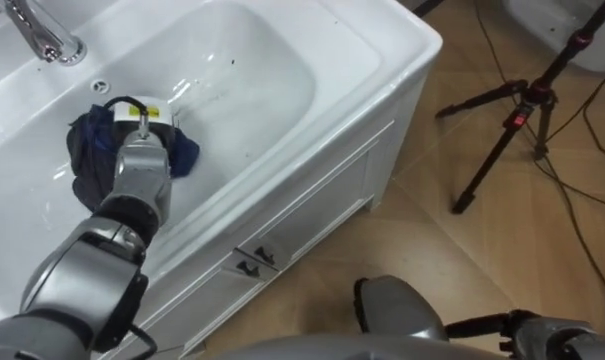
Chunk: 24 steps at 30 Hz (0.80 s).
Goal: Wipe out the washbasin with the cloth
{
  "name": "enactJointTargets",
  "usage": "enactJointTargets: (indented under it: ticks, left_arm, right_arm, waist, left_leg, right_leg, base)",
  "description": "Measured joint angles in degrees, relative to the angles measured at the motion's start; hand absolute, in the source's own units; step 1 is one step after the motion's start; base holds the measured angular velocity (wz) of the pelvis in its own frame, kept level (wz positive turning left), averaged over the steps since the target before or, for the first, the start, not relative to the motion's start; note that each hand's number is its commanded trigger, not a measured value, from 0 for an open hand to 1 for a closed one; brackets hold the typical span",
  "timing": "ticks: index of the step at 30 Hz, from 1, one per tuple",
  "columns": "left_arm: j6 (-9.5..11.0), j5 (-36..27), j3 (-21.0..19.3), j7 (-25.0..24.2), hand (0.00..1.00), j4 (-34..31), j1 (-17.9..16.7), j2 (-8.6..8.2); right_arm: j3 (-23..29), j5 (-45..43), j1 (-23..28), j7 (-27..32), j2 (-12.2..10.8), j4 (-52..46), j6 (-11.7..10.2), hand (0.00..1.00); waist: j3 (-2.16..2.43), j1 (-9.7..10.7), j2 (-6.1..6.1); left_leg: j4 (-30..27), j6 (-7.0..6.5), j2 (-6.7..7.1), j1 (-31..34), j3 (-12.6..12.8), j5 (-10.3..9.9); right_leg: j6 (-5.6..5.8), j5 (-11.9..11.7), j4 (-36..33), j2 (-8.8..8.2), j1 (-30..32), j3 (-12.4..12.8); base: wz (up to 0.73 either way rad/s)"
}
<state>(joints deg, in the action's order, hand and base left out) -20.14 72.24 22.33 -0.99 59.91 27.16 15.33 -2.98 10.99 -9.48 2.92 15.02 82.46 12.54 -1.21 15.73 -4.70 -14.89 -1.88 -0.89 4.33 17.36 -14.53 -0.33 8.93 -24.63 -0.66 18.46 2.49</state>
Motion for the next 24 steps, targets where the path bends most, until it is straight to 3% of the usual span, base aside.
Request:
enactJointTargets:
  ticks: [2,7,14,19,24]
  left_arm:
    - [-0.64,0.05,-0.41,3.43,1.00,0.15,-1.34,0.00]
    - [-3.12,3.92,-1.83,5.67,1.00,1.30,-3.60,0.11]
    - [-4.32,4.97,-1.88,6.95,1.00,5.04,-4.66,1.30]
    - [-4.46,4.09,-2.24,9.16,1.00,5.82,-5.71,2.27]
    - [-3.25,0.89,-6.23,12.40,1.00,7.48,-5.74,2.75]
  right_arm:
    - [0.01,-0.03,0.04,0.86,-0.60,0.03,0.08,0.00]
    - [0.45,0.08,0.05,1.19,-1.39,0.15,0.08,0.00]
    - [0.30,-0.05,1.22,1.16,-1.50,0.14,0.03,0.00]
    - [0.37,-0.16,1.92,1.19,-1.47,0.17,0.02,0.00]
    - [0.40,-0.55,2.98,1.24,-1.28,-0.01,0.05,0.00]
  waist:
    - [0.21,-0.78,0.34]
    - [0.94,-1.20,0.80]
    - [0.97,-1.62,0.87]
    - [0.93,-2.07,0.92]
    - [0.92,-3.41,0.93]
  left_leg:
    - [-0.02,0.28,-0.16,0.02,0.34,0.14]
    - [0.03,0.99,-0.73,-0.04,0.61,0.27]
    - [0.10,1.85,-1.61,-1.11,0.46,0.81]
    - [0.13,2.12,-1.74,-0.91,-0.10,1.06]
    - [-0.07,2.15,-1.74,-1.00,0.14,1.09]
  right_leg:
    - [-0.28,-0.04,0.01,0.25,0.04,0.01]
    - [-1.03,-0.59,1.05,1.16,-0.30,0.17]
    - [-1.73,-1.31,2.69,1.77,-1.94,0.06]
    - [-1.61,-1.37,3.07,1.88,-1.93,-0.04]
    - [-1.55,-1.39,2.77,2.08,-1.78,0.40]
  base:
    - [0.00]
    - [-0.05]
    - [0.00]
    - [0.01]
    - [-0.05]
